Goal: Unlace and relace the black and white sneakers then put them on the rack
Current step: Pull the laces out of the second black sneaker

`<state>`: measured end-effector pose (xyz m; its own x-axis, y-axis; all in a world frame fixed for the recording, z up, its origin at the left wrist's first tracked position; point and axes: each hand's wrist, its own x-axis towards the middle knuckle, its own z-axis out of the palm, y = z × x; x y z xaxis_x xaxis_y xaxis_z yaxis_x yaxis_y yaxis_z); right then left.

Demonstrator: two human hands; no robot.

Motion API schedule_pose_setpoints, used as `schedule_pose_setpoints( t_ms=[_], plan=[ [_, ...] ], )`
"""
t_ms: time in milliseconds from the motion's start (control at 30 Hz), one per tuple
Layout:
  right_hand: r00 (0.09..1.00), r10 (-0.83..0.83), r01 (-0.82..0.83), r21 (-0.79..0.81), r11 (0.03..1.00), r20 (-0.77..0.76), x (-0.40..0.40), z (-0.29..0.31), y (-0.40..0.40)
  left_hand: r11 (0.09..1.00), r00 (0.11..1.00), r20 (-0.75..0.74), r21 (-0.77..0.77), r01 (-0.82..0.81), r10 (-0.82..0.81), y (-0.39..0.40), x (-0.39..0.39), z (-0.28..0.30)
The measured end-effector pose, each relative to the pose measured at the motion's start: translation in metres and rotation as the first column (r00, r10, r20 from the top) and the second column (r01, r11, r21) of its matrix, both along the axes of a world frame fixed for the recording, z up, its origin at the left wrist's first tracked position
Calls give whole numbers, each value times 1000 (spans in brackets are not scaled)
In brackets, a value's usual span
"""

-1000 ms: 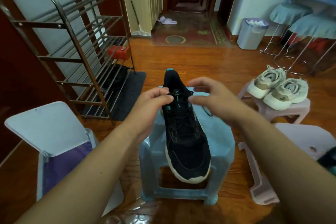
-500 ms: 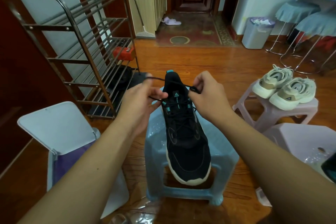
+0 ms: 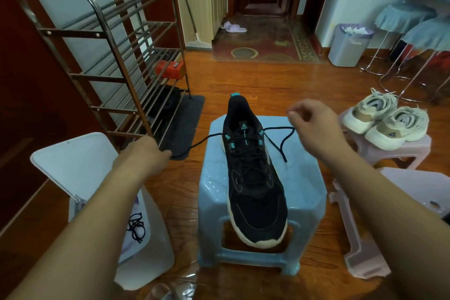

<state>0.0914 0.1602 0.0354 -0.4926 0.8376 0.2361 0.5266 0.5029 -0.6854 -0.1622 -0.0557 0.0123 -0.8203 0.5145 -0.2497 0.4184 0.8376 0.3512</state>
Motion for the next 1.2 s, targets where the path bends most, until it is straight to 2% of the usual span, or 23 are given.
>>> schedule_pose_setpoints(
  t_ms=[33, 67, 100, 133, 167, 200, 267, 400, 467, 567, 700, 933, 1033, 1067, 1133, 1200],
  plan=[
    [994, 113, -112, 76, 991, 1, -6, 7, -12, 998, 993, -96, 22, 65, -63, 3, 6, 2],
    [976, 216, -216, 147, 965, 11, -11, 12, -24, 976, 983, -135, 160, 148, -127, 8, 16, 7],
    [952, 303, -303, 213, 929, 33, -16, 15, -34, 906, 963, -144, 331, 265, -229, 13, 27, 12],
    [929, 362, -370, 278, 887, 81, -20, 14, -42, 793, 924, -139, 478, 378, -357, 18, 44, 21],
    [909, 389, -417, 335, 845, 151, -23, 11, -45, 688, 870, -130, 562, 460, -476, 23, 59, 26],
    [892, 391, -450, 377, 810, 226, -25, 6, -46, 613, 810, -144, 583, 534, -569, 27, 72, 27],
    [877, 384, -477, 421, 771, 288, -30, 0, -45, 560, 739, -192, 540, 629, -645, 35, 82, 18],
    [845, 410, -533, 472, 703, 343, -34, 3, -49, 586, 750, -162, 528, 615, -642, 44, 76, 1],
    [832, 397, -546, 447, 708, 387, -34, 5, -57, 599, 748, -198, 486, 636, -634, 46, 72, 0],
    [795, 390, -532, 228, 815, 464, -15, 20, -67, 621, 730, -293, 388, 681, -617, 46, 70, -2],
    [738, 427, -474, -49, 879, 523, 35, 42, -57, 651, 741, -341, 353, 672, -579, 45, 73, -4],
    [697, 327, -257, -205, 945, 638, 90, 38, -31, 730, 776, -397, 300, 615, -490, 47, 88, -3],
    [552, 294, -169, -241, 956, 780, 112, 30, -22, 754, 796, -408, 307, 581, -447, 47, 96, -4],
    [473, 282, -124, -254, 959, 835, 120, 27, -18, 765, 808, -400, 311, 564, -433, 46, 98, -4],
    [239, 298, -101, -282, 954, 924, 136, 22, -13, 779, 829, -376, 325, 536, -414, 44, 100, -4],
    [212, 330, -87, -319, 944, 920, 146, 21, -11, 755, 838, -317, 371, 540, -443, 42, 99, -5]
  ],
)
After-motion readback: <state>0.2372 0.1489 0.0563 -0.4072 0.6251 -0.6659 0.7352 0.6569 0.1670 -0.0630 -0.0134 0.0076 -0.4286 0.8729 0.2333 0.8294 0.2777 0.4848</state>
